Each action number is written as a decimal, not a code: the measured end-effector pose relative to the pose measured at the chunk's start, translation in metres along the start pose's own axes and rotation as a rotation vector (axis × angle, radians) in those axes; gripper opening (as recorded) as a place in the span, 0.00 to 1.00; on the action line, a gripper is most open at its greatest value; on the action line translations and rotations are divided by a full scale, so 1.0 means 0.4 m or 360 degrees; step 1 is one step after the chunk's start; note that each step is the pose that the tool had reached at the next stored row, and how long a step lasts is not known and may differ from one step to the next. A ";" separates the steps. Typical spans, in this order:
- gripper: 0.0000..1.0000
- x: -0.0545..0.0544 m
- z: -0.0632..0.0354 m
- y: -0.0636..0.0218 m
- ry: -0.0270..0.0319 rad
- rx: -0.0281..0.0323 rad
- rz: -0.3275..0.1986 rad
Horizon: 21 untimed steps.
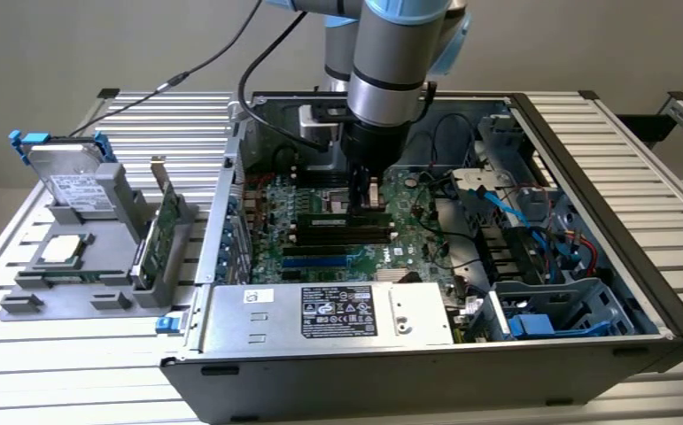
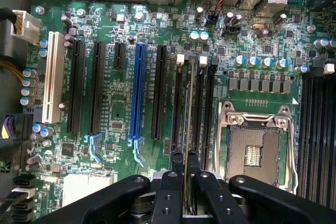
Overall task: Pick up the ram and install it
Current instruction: 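Insert the ram into the slot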
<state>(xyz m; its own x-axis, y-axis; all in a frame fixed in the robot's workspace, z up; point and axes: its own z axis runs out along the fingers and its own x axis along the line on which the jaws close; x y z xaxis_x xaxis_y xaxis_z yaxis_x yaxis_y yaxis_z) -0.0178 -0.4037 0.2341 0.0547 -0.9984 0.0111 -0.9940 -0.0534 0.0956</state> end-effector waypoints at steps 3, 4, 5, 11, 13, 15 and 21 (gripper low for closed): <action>0.14 0.001 0.002 0.000 0.00015 0.00000 -0.0003; 0.14 0.001 0.003 0.000 0.00021 0.00000 -0.0005; 0.14 0.001 0.004 0.000 0.00032 0.00000 -0.0006; 0.14 0.002 0.009 -0.001 0.00135 -0.00009 -0.0009; 0.14 0.002 0.012 -0.001 0.00146 -0.00005 -0.0010; 0.14 0.002 0.015 -0.001 0.00177 -0.00007 -0.0011; 0.14 0.002 0.021 -0.002 0.00297 -0.00014 -0.0012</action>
<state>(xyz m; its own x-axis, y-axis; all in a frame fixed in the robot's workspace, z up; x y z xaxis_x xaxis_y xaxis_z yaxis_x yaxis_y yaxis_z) -0.0178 -0.4044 0.2255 0.0638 -0.9975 0.0290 -0.9935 -0.0608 0.0966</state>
